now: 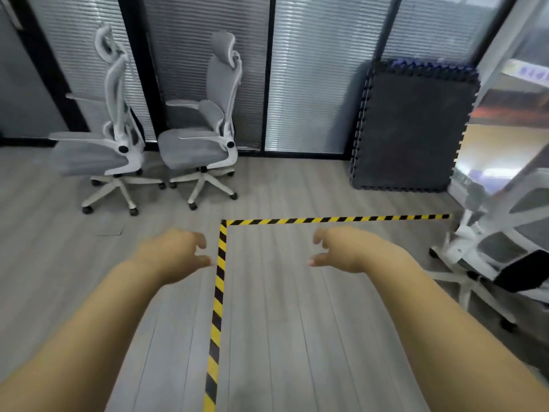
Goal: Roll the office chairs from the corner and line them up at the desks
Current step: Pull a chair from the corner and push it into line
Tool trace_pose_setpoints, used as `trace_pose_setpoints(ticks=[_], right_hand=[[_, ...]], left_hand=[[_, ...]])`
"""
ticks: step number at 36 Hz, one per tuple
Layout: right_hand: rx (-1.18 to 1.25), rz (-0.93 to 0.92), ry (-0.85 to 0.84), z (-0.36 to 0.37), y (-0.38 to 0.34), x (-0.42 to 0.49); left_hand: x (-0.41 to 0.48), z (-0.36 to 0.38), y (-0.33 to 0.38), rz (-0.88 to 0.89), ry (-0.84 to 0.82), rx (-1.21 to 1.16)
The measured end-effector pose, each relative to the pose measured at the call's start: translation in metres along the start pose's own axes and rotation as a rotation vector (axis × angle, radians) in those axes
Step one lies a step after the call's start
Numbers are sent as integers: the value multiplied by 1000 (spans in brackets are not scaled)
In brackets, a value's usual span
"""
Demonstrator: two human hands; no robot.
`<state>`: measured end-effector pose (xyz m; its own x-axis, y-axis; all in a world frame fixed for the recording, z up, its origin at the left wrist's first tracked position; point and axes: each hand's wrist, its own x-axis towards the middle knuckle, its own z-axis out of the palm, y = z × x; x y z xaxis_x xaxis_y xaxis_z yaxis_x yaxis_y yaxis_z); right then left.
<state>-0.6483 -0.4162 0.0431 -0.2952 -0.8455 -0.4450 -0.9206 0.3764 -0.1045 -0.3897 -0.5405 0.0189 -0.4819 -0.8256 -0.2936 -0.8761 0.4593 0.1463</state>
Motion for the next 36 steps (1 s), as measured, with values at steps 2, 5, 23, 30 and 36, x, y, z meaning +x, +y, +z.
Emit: trace_pose_setpoints(ticks=[2,5,23,30,36], right_hand=[[15,-3,6,-13,-7,25],[-1,-5,11,-31,-10,65],[-44,-42,-1,-185,54,374],[-44,-56,-31,-236,79,477],[-78,-88,-61,-276,95,572]], left_hand=[[23,-12,-10,-2,8,9],[62,-24,-20,4,-2,-1],[374,-109,0,-58,21,10],[479,-136,7,-82,0,-28],[575,-153,14,-98,-14,-46]])
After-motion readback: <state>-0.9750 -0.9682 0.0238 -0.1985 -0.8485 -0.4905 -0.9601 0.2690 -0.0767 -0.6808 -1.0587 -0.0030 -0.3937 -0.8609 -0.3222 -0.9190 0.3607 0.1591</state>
